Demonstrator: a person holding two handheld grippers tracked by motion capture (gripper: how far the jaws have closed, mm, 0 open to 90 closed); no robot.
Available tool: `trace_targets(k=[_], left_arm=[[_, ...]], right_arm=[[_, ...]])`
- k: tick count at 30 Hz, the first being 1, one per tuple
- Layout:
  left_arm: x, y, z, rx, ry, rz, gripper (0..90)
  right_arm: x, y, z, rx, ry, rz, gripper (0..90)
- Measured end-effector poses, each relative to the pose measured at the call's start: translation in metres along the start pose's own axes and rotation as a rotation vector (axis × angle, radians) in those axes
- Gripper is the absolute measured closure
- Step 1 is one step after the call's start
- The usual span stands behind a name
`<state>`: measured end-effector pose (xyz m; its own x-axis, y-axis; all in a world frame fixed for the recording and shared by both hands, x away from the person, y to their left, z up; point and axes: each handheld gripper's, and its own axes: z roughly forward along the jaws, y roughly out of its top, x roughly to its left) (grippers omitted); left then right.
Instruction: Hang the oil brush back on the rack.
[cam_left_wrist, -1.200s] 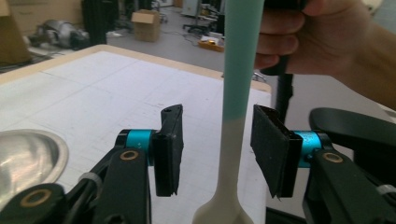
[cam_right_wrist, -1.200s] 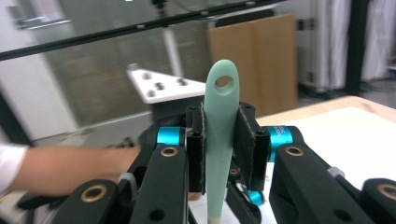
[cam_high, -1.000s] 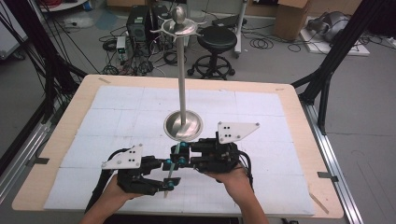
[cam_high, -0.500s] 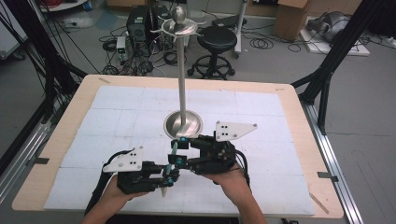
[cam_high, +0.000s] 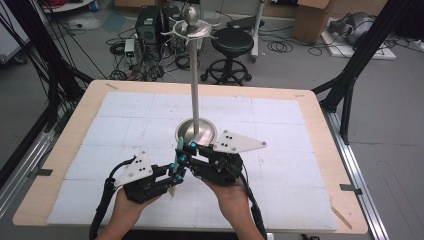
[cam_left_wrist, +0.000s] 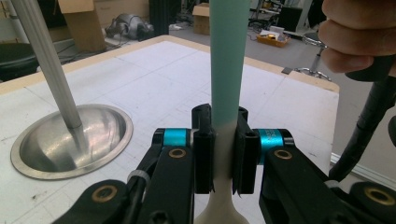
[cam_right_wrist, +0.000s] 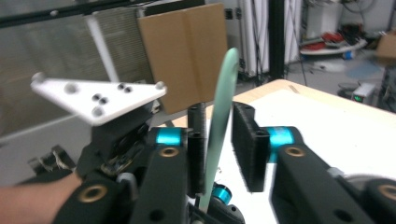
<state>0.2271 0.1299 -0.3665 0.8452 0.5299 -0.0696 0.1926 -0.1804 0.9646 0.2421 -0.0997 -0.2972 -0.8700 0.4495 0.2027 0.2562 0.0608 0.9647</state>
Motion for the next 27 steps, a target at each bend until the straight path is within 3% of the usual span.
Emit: trace_targets(k=[4, 6, 10, 14, 20, 27], left_arm=[[0.005, 0.000, -0.003, -0.023, -0.051, -0.027, 79.8], [0.010, 0.000, -0.007, -0.034, -0.093, -0.064, 67.4], [0.018, -0.004, -0.024, -0.062, -0.105, -0.067, 54.3], [0.028, -0.011, -0.044, -0.077, -0.087, -0.077, 48.9], [0.040, -0.023, -0.067, -0.082, -0.056, -0.096, 44.6], [0.051, -0.034, -0.080, -0.091, -0.020, -0.120, 44.1]], right_arm=[[-0.002, 0.003, 0.001, -0.003, 0.043, 0.022, 82.2], [-0.004, 0.005, 0.002, 0.000, 0.056, 0.020, 82.4], [-0.016, 0.013, 0.006, 0.010, 0.130, 0.014, 82.5], [-0.030, 0.025, 0.012, 0.009, 0.184, -0.015, 82.5], [-0.047, 0.052, 0.023, 0.053, 0.294, -0.075, 82.4], [-0.066, 0.085, 0.030, 0.080, 0.327, -0.098, 82.5]])
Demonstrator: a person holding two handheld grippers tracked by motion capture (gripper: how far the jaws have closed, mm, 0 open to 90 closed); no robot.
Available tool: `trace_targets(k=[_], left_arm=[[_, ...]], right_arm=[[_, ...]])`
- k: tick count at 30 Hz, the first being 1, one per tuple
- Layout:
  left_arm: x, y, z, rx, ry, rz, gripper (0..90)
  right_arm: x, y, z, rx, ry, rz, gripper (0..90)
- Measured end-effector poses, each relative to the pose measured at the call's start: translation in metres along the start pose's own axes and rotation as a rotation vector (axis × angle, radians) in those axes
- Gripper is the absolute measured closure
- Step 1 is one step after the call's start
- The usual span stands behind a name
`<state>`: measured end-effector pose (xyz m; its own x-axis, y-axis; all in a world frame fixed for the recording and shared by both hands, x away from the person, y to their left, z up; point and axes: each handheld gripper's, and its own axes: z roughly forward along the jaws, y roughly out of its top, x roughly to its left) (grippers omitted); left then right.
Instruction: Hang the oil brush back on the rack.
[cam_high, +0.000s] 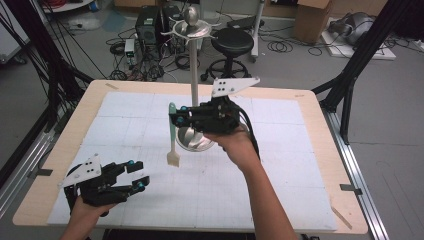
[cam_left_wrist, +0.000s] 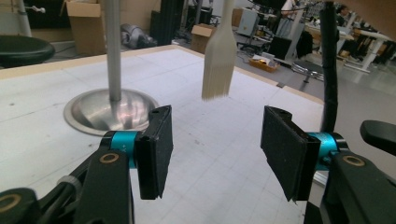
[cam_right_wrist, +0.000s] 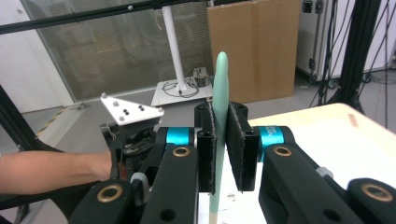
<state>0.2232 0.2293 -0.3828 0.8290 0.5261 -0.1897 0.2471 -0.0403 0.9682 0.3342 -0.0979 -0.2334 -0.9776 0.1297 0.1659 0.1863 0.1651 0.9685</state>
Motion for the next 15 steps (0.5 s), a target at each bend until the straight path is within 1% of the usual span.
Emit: trace_targets(k=[3, 5, 7, 8, 12, 15], left_arm=[[0.004, -0.003, -0.003, -0.003, 0.009, -0.013, 44.1], [0.005, -0.004, -0.004, -0.001, 0.013, -0.007, 44.1], [0.005, -0.005, -0.005, -0.009, 0.013, -0.011, 44.1], [0.006, -0.005, -0.005, -0.005, 0.012, -0.007, 44.1], [0.005, -0.007, -0.001, 0.000, 0.009, -0.010, 44.0], [0.005, -0.007, 0.000, 0.000, 0.005, -0.002, 43.6]], right_arm=[[-0.010, 0.011, -0.004, -0.005, 0.002, 0.003, 82.5], [-0.016, 0.018, -0.006, -0.002, 0.000, 0.005, 82.5], [-0.020, 0.024, -0.008, 0.008, 0.003, -0.003, 82.5], [-0.022, 0.027, -0.010, 0.008, 0.005, -0.005, 82.5], [-0.030, 0.039, -0.017, -0.025, 0.014, -0.004, 82.5], [-0.034, 0.049, -0.020, -0.022, 0.007, -0.007, 82.5]])
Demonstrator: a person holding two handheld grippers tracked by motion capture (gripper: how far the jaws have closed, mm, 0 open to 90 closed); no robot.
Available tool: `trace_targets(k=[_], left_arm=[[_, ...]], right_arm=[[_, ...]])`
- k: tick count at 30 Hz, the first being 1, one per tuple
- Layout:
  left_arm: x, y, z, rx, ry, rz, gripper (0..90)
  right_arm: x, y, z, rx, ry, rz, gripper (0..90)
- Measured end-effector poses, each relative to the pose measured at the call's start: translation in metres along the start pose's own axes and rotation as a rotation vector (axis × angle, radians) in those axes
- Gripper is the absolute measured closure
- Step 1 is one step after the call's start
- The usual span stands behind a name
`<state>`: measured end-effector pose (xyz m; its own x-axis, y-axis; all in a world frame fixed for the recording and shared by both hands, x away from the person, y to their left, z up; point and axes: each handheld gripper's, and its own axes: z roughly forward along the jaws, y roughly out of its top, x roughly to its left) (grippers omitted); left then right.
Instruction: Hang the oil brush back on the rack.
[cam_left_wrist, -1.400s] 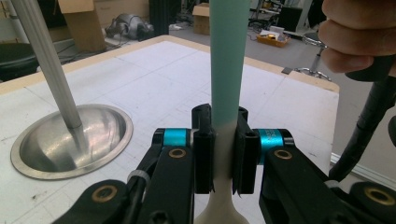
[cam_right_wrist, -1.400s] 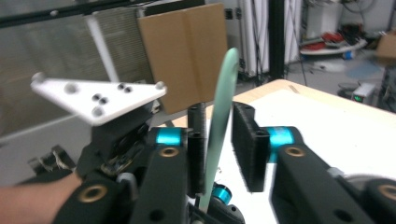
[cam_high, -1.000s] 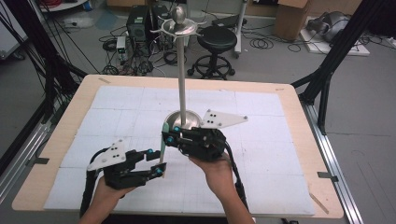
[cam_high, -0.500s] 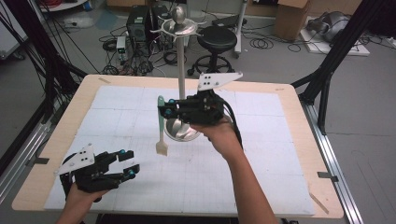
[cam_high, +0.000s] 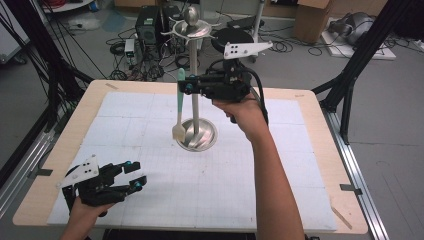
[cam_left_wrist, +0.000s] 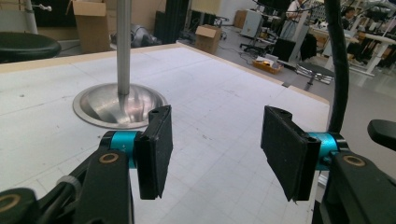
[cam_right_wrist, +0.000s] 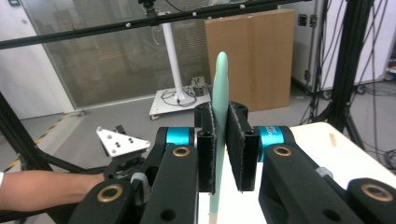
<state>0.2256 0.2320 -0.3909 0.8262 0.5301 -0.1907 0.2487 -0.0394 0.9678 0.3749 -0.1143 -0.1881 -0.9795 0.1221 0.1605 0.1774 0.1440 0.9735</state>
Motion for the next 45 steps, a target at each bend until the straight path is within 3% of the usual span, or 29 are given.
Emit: trace_targets(k=[15, 38, 45], left_arm=[[0.003, 0.001, -0.007, -0.028, 0.008, 0.001, 41.9], [0.006, 0.001, -0.007, -0.031, 0.017, 0.003, 41.6], [0.009, 0.001, -0.010, -0.043, 0.029, -0.005, 40.2]], right_arm=[[-0.021, 0.029, -0.001, 0.001, -0.023, 0.000, 82.5], [-0.039, 0.030, -0.003, 0.028, -0.102, 0.045, 82.2], [-0.024, 0.029, -0.010, 0.069, -0.198, 0.004, 58.2]])
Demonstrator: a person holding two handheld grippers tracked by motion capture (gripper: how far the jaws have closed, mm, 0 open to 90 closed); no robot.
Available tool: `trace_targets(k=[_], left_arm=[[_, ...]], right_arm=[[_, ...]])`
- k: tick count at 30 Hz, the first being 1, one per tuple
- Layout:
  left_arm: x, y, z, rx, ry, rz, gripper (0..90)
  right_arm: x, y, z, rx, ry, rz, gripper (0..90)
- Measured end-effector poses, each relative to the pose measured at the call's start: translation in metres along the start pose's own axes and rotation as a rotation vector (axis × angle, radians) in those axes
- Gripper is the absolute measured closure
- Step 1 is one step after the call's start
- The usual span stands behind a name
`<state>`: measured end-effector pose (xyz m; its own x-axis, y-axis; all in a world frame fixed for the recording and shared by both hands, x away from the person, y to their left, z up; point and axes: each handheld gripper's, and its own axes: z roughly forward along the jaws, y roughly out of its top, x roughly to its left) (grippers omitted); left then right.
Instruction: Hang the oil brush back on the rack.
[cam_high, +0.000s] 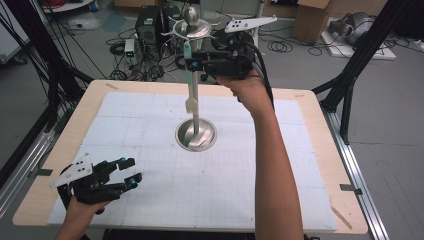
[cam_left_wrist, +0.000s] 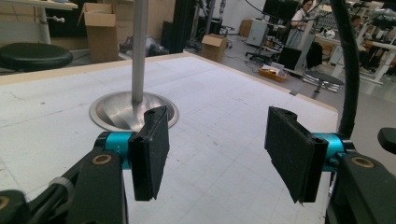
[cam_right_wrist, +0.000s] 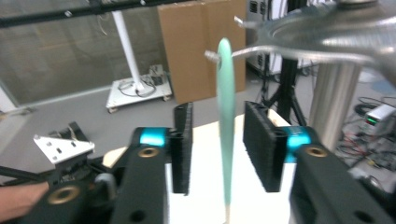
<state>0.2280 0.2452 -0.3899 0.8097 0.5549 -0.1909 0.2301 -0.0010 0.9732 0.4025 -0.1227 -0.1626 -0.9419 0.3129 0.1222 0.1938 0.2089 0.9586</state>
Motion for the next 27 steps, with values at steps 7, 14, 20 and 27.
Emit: trace_targets(k=[7, 14, 20, 27], left_arm=[[0.001, 0.000, 0.000, -0.004, 0.030, -0.016, 34.4], [0.003, -0.001, -0.002, -0.019, 0.098, -0.005, 19.5], [0.005, -0.001, -0.003, -0.029, 0.101, -0.010, 19.7], [0.007, 0.000, -0.004, -0.033, 0.110, -0.005, 20.3]], right_arm=[[0.009, -0.022, -0.026, -0.031, -0.094, -0.004, 39.9], [0.025, -0.073, -0.059, -0.135, -0.191, -0.019, 20.0], [0.042, -0.121, -0.080, -0.123, -0.288, -0.039, 17.0], [0.058, -0.180, -0.109, -0.136, -0.373, -0.005, 16.9]])
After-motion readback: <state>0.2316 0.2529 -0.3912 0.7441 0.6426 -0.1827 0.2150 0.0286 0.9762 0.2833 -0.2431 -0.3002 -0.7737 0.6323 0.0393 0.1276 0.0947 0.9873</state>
